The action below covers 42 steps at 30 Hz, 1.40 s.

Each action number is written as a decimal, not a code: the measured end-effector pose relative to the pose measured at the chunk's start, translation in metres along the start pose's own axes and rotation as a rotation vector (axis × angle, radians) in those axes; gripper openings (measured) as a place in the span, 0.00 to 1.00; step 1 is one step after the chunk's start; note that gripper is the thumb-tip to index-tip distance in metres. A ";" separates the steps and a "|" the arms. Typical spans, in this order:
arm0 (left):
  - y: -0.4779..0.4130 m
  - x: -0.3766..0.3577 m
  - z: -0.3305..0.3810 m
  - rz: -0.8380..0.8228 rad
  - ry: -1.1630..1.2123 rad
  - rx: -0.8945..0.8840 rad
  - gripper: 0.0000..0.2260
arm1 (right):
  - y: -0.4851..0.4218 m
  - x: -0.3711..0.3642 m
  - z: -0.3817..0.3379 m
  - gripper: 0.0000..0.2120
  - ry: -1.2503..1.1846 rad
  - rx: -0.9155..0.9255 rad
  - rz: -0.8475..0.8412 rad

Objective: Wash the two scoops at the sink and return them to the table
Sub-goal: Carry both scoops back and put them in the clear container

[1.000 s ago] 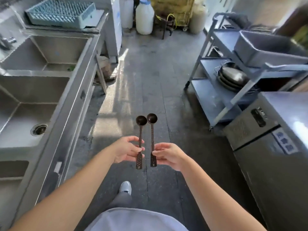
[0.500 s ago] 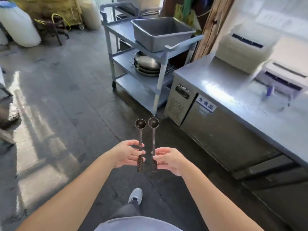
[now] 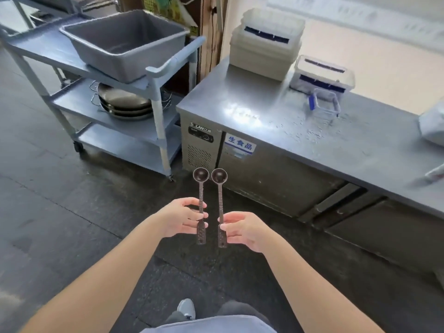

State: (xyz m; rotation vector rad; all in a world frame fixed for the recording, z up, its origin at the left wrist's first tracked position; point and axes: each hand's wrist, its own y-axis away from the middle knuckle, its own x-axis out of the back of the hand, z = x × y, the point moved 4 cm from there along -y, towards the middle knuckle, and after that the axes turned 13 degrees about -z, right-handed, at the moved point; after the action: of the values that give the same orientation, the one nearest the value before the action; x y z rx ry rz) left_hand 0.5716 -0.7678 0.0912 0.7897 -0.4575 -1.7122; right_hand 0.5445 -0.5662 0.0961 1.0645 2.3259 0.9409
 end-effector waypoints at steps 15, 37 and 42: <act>-0.161 -0.081 0.097 -0.234 -0.191 0.126 0.14 | -0.016 0.150 0.000 0.08 -0.301 0.053 0.189; -0.351 -0.180 0.270 -0.301 -0.157 0.137 0.16 | -0.066 0.392 -0.093 0.09 -0.434 0.194 0.225; -0.389 -0.187 0.294 -0.359 -0.136 0.137 0.16 | -0.075 0.429 -0.109 0.11 -0.475 0.185 0.231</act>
State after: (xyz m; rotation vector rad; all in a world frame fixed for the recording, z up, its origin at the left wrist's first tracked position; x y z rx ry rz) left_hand 0.1193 -0.5069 0.0889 0.8978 -0.5559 -2.0946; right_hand 0.1741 -0.3133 0.0798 1.4720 1.9480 0.4792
